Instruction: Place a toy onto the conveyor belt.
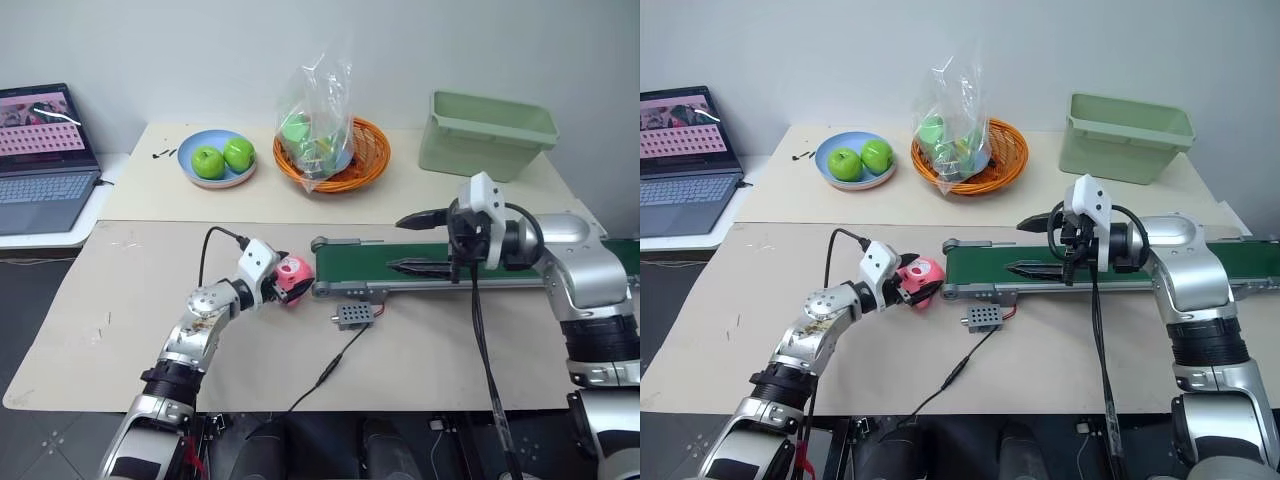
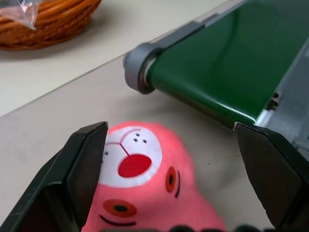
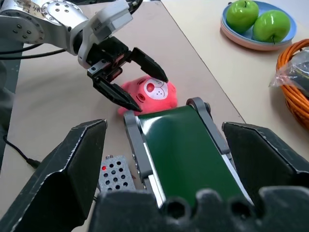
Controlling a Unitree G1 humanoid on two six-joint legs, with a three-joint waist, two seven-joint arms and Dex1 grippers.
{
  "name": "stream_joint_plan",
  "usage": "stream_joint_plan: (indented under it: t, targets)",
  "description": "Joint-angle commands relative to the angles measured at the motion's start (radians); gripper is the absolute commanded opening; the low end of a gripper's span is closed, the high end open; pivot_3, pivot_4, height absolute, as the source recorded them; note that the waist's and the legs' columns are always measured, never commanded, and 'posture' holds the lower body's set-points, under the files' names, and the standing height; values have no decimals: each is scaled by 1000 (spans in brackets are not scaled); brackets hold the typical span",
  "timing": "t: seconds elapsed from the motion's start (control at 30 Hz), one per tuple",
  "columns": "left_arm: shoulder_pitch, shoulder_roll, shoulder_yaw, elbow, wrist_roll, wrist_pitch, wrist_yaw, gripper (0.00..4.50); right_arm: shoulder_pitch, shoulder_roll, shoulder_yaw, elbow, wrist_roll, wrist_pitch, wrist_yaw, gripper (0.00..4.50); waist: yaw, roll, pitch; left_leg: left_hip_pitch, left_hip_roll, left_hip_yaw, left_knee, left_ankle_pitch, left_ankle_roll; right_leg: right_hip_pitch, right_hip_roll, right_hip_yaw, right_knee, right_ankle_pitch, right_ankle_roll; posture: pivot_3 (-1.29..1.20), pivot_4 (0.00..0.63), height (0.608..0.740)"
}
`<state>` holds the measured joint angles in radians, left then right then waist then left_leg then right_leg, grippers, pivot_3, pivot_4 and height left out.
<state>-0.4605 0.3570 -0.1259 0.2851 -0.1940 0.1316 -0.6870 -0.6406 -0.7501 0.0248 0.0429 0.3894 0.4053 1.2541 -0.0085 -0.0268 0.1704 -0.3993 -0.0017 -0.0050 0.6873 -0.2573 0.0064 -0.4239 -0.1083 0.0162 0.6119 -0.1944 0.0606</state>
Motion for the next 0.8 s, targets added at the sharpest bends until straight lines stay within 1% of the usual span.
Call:
stream_joint_plan:
  t: [0.03,0.17,0.33,0.57,0.63,0.67,0.7,0.8]
  targets:
    - [-24,-5,26,12,7,-34,1,4452,5,-19,-40,-44,22,6,-10,4500,0,0,0,0,0,0,0,0,0,0,0,0,0,0,0,0,150,740]
    - [-30,-11,22,49,27,-24,11,4452,6,-19,-37,-47,24,6,-18,4500,-4,0,0,1,0,0,0,0,0,0,0,0,0,0,0,0,150,740]
    - [-21,-26,21,91,62,20,61,4452,3,-17,-31,-43,22,0,-23,4500,-3,0,0,1,0,0,0,0,0,0,0,0,0,0,0,0,150,740]
    - [-28,-40,48,163,69,67,111,4452,-3,-20,-29,-36,18,-5,-21,4500,-3,0,0,1,0,0,0,0,0,0,0,0,0,0,0,0,150,740]
    - [-35,-45,55,176,64,63,111,3932,-7,-20,-29,-33,17,-6,-21,4500,-3,0,0,1,0,0,0,0,0,1,0,0,0,0,0,0,150,740]
    - [-37,-48,59,181,61,61,110,3740,-8,-20,-28,-32,16,-6,-21,4500,-4,0,0,2,0,0,0,0,0,1,0,0,0,0,0,0,150,740]
    - [-39,-51,61,184,59,58,109,3305,-8,-20,-28,-31,15,-7,-21,4500,-4,0,0,2,0,0,0,0,0,1,0,0,0,0,0,0,150,740]
    - [-46,-60,75,181,53,45,114,2240,-8,-20,-28,-30,14,-8,-22,4500,-4,0,0,2,0,0,0,0,0,1,0,0,0,0,0,0,150,740]
